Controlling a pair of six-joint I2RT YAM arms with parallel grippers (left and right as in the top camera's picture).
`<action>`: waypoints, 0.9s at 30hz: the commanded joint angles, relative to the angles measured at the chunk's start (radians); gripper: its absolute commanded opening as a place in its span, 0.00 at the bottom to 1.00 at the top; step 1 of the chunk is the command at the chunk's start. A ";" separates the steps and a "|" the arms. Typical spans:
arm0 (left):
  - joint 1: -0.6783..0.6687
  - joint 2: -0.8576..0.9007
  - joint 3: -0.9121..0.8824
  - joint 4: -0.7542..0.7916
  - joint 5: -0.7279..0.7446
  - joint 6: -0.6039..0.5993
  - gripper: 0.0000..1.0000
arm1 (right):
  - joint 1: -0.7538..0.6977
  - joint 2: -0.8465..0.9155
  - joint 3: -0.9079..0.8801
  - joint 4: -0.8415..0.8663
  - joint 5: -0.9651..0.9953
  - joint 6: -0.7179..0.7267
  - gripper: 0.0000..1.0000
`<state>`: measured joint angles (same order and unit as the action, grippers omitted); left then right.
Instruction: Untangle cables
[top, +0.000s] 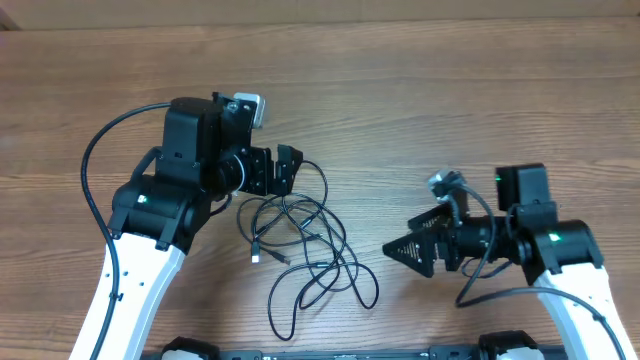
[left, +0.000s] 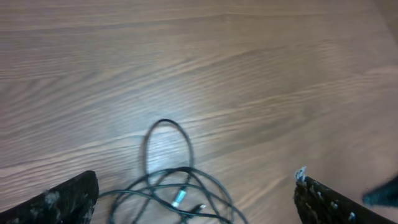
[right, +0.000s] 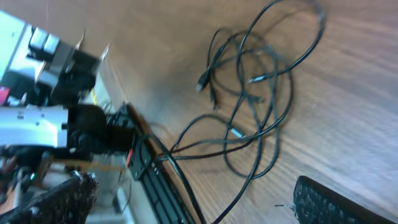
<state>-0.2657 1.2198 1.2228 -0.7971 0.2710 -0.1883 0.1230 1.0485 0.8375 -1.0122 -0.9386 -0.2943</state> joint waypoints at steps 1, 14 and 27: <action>0.006 0.003 0.004 -0.013 -0.163 0.030 1.00 | 0.039 0.048 0.006 0.006 0.006 -0.024 1.00; 0.069 0.003 0.003 -0.112 -0.212 0.282 1.00 | 0.223 0.231 -0.015 0.012 0.003 -0.029 1.00; 0.189 0.003 0.003 -0.171 -0.098 0.290 1.00 | 0.383 0.234 -0.016 0.108 0.010 -0.029 0.94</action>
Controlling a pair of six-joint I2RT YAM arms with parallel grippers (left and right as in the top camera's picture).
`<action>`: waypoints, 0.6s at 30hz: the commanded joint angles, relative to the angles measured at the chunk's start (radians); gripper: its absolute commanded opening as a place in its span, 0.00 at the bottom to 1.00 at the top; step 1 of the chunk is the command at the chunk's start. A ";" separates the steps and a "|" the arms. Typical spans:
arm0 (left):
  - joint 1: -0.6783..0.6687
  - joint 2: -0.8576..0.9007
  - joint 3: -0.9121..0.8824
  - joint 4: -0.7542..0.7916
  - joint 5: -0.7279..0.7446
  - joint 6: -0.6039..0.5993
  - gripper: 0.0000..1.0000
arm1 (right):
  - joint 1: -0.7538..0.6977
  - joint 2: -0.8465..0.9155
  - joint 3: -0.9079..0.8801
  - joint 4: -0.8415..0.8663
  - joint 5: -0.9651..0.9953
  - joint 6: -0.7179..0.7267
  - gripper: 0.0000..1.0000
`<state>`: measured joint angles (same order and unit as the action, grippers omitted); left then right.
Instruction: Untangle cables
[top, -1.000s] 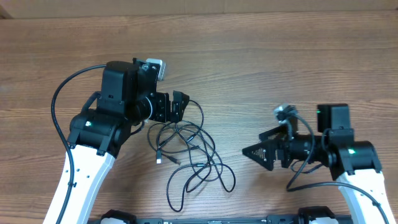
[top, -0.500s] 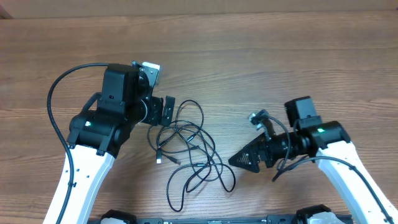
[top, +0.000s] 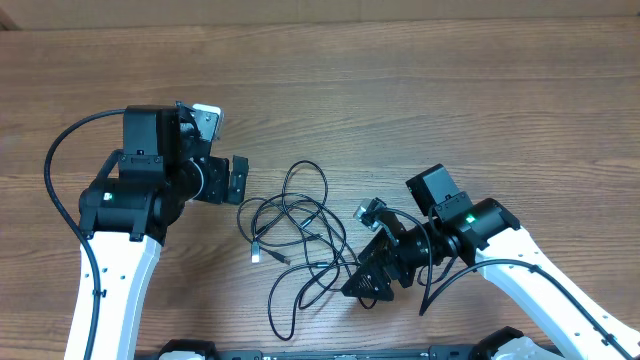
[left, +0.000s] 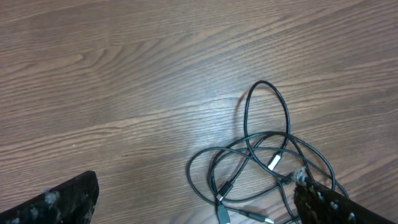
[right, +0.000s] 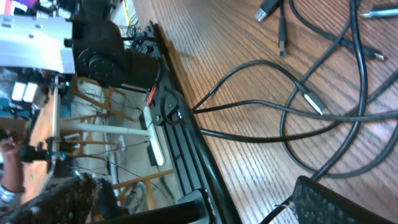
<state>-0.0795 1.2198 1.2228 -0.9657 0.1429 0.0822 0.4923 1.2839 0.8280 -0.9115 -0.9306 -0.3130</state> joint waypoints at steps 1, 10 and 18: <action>0.002 0.003 0.003 -0.002 0.030 0.019 1.00 | 0.018 -0.002 -0.006 0.008 0.011 -0.010 0.90; 0.002 0.003 0.003 -0.002 0.034 0.019 1.00 | 0.075 0.016 -0.006 0.021 0.094 -0.010 0.87; 0.002 0.003 0.003 -0.002 0.033 0.019 1.00 | 0.121 0.092 -0.006 0.061 0.104 -0.010 0.68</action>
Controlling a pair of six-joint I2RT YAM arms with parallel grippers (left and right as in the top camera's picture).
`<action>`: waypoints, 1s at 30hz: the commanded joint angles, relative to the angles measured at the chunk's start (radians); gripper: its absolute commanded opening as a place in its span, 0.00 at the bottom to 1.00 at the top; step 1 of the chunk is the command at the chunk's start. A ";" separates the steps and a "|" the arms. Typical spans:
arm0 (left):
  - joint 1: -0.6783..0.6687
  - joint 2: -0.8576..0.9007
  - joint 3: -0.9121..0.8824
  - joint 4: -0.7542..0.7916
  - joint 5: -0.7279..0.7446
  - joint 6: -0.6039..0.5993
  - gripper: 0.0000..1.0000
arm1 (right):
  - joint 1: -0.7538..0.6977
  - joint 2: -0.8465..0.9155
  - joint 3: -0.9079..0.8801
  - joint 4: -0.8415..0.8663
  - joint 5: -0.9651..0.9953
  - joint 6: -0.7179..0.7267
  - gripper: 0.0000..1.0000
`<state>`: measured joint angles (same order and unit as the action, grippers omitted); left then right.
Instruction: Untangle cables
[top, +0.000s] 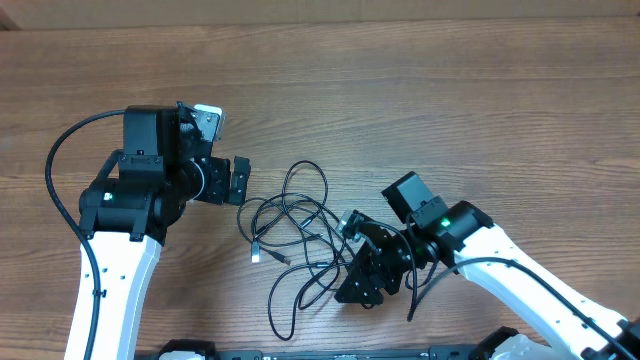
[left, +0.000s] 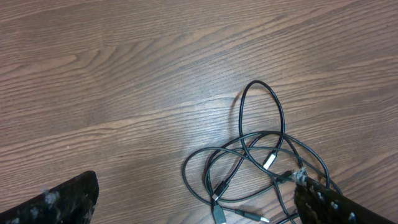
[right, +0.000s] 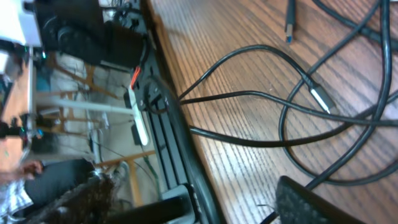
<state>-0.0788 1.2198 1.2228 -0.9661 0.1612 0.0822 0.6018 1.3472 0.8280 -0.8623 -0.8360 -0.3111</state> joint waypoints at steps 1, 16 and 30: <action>0.001 0.003 0.003 -0.002 0.015 0.019 0.99 | 0.011 0.051 -0.006 0.019 0.009 -0.011 0.42; 0.001 0.003 0.003 -0.002 0.015 0.019 1.00 | -0.007 0.081 0.173 -0.135 0.034 0.080 0.04; 0.001 0.003 0.003 -0.002 0.015 0.019 1.00 | -0.087 0.080 0.737 -0.404 0.711 0.368 0.04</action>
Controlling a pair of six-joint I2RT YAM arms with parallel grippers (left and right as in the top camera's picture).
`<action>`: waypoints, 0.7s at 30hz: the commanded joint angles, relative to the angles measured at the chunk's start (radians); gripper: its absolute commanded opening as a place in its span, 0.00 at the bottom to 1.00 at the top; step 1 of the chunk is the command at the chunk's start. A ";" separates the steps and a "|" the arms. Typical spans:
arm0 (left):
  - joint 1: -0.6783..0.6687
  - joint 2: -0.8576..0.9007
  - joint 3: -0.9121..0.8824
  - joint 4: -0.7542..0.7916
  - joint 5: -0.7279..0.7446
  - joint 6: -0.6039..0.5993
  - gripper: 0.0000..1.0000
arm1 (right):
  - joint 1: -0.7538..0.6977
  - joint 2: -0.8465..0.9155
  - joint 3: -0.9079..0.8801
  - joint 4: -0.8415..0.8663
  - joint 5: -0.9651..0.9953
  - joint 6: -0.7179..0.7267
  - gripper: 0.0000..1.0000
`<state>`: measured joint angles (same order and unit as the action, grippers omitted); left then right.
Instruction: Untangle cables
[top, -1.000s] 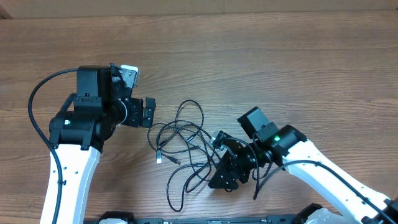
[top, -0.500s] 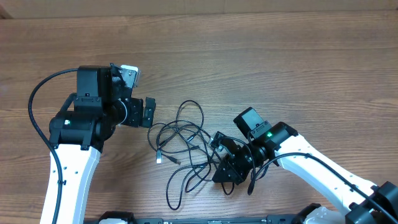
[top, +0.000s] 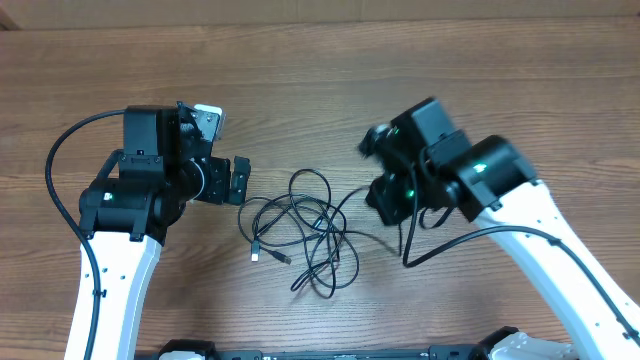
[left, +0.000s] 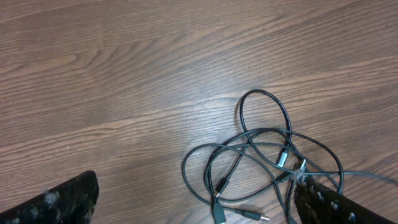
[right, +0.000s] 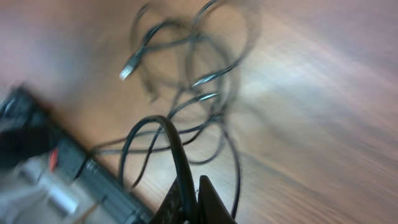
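Observation:
A tangle of thin black cables (top: 300, 232) with silver plugs lies on the wooden table between the two arms. My right gripper (top: 384, 200) is to the right of the tangle, shut on one black cable strand (right: 163, 134). That strand arcs up out of the closed fingertips (right: 202, 198) in the right wrist view. A taut strand (top: 355, 198) runs from the pile to this gripper. My left gripper (top: 240, 180) is open, just left of the tangle, with nothing between its fingers (left: 62, 199). The left wrist view shows the tangle (left: 267, 155) at lower right.
The wooden table (top: 420, 80) extends far behind and to both sides. A black rail (right: 74, 168) along the table's front edge appears blurred in the right wrist view. The arms' own black cables (top: 65, 170) loop beside them.
My right gripper was open, low at the tangle's near right side. Now it is shut on a cable strand, farther back and to the right. The tangle's near loops have drawn in. The left arm is unchanged.
First my left gripper was open over the tangle's far side, and the right was open well to the right. The left then stood back to the left, while the right came to the tangle's near right edge, open. Now the right holds a strand, pulled away.

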<state>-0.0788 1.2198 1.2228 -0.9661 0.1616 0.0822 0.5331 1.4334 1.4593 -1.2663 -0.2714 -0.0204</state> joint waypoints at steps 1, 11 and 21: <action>0.001 0.003 0.003 -0.002 0.014 0.019 1.00 | -0.025 -0.006 0.148 0.000 0.142 0.080 0.04; 0.001 0.003 0.003 -0.002 0.015 0.019 1.00 | -0.043 -0.006 0.547 0.019 0.141 0.103 0.04; 0.001 0.003 0.003 -0.002 0.015 0.019 1.00 | -0.087 -0.016 0.787 0.163 0.232 0.103 0.04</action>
<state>-0.0788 1.2198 1.2228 -0.9665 0.1619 0.0822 0.4580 1.4334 2.1944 -1.1397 -0.0898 0.0757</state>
